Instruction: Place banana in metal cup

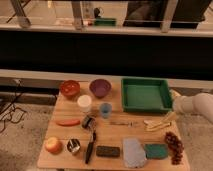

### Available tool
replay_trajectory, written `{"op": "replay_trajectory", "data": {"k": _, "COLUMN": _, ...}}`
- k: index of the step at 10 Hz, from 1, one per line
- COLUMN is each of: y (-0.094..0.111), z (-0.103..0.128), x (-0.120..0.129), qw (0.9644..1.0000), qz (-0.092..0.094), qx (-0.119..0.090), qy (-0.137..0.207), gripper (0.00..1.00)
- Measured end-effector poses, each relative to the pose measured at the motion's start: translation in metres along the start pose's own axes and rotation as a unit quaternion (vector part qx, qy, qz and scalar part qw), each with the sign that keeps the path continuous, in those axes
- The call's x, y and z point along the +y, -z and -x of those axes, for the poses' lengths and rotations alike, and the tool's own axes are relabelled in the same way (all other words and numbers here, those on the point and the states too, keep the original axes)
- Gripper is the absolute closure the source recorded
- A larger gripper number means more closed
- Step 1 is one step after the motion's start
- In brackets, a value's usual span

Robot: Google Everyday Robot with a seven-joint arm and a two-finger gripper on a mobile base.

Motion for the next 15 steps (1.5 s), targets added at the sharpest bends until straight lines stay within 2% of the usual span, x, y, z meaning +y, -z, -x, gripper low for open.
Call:
{"op": "replay_trajectory", "data": {"k": 3, "y": -0.006, "z": -0.011, "x": 0.001, "qw": 0.9995, "qz": 0.01, "qx": 0.0, "qy": 0.029, "gripper": 0.0}}
{"op": "replay_trajectory", "data": {"k": 5, "y": -0.009, "z": -0.015, "x": 0.005, "qw": 0.9982, "qz": 0.011, "qx": 0.013, "qy": 0.058, "gripper": 0.0}}
{"op": "replay_trajectory", "data": {"k": 9, "y": -0.006, "z": -0.018, "x": 0.014, "qw": 0.9934, "qz": 0.0, "qx": 0.04, "qy": 0.108, "gripper": 0.0}}
{"op": "replay_trajectory", "data": {"k": 13, "y": -0.007, "z": -0.018, "x": 0.02, "qw": 0.9943, "qz": 0.0, "qx": 0.033, "qy": 0.101, "gripper": 0.0}}
{"op": "replay_trajectory", "data": {"k": 15, "y": -0.01, "z": -0.02, "x": 0.025, "qw": 0.9956, "qz": 0.007, "qx": 0.026, "qy": 0.09, "gripper": 0.0}}
